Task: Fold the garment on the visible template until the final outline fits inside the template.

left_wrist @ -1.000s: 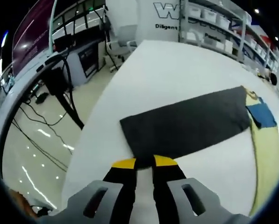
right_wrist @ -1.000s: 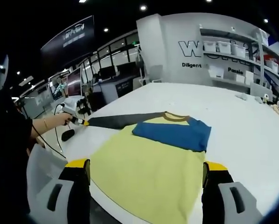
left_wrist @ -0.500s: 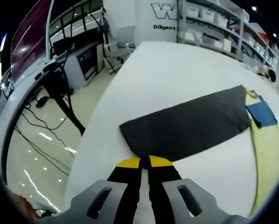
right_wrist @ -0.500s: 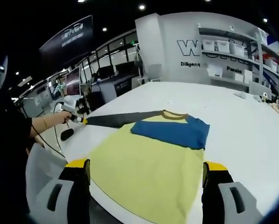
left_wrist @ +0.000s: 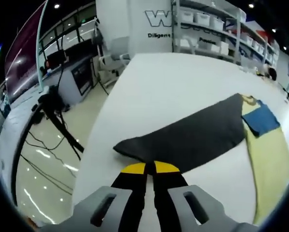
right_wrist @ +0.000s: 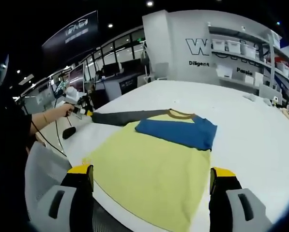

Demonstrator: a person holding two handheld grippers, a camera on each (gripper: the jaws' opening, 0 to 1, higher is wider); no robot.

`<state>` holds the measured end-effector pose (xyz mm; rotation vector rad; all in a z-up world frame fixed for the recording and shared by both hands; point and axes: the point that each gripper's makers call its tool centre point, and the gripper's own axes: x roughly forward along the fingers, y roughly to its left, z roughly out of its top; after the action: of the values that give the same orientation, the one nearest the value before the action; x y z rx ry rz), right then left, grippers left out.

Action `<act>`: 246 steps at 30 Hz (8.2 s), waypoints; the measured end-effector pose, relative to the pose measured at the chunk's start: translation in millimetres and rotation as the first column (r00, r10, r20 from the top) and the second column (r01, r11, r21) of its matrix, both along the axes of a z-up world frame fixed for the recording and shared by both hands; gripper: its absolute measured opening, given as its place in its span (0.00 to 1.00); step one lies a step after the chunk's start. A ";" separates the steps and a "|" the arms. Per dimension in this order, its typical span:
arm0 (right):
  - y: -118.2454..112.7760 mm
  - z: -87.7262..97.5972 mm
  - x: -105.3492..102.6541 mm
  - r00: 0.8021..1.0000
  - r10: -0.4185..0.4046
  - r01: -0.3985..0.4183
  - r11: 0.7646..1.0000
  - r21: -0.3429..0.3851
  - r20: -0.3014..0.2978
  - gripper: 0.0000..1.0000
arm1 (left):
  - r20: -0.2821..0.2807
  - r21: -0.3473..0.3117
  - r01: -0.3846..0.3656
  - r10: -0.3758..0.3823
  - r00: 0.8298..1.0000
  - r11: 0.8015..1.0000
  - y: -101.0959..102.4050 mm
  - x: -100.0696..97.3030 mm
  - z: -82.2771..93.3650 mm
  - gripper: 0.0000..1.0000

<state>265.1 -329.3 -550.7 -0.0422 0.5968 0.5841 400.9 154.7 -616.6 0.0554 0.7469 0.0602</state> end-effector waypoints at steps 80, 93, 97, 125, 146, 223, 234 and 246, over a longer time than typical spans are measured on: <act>9.8 -8.6 -10.4 0.998 0.059 -0.058 0.997 -0.057 0.011 0.99 | 0.293 -0.091 0.689 -0.642 0.708 0.719 -367.4 88.2 157.3 0.03; 7.8 -9.0 -7.5 0.999 0.048 -0.047 0.998 -0.052 0.014 0.99 | 0.275 -0.119 0.718 -0.672 0.688 0.686 -428.7 80.1 118.2 0.02; 2.9 -10.6 -7.3 0.999 0.039 -0.038 0.998 -0.057 0.011 0.99 | 0.282 -0.127 0.731 -0.683 0.674 0.670 -442.2 78.9 109.2 0.02; -8.1 -24.8 -13.0 1.000 -0.003 0.001 0.998 -0.057 -0.028 0.99 | 0.238 -0.212 0.795 -0.759 0.606 0.568 -499.6 43.6 40.2 0.02; 0.2 -32.4 -8.0 0.999 0.006 -0.008 0.999 -0.044 -0.047 0.99 | 0.263 -0.034 0.695 -0.664 0.700 0.718 -397.7 79.8 45.4 0.91; -16.2 -65.5 -20.7 0.992 -0.035 0.023 0.995 -0.099 -0.119 0.98 | -0.005 -0.107 0.380 -0.383 0.924 0.919 -228.4 55.9 -52.2 0.03; -17.9 -69.7 -20.6 0.990 -0.042 0.029 0.995 -0.095 -0.132 0.98 | -0.044 -0.039 0.411 -0.412 0.910 0.911 -207.2 67.5 -51.1 0.04; -22.1 -75.6 -21.7 0.986 -0.067 0.051 0.993 -0.105 -0.154 0.95 | -0.072 -0.012 0.379 -0.379 0.923 0.925 -177.1 64.2 -50.6 0.05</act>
<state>243.4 -351.5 -626.3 -0.0739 0.7784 0.5018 465.0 -22.4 -667.2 0.2051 0.7983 -0.3131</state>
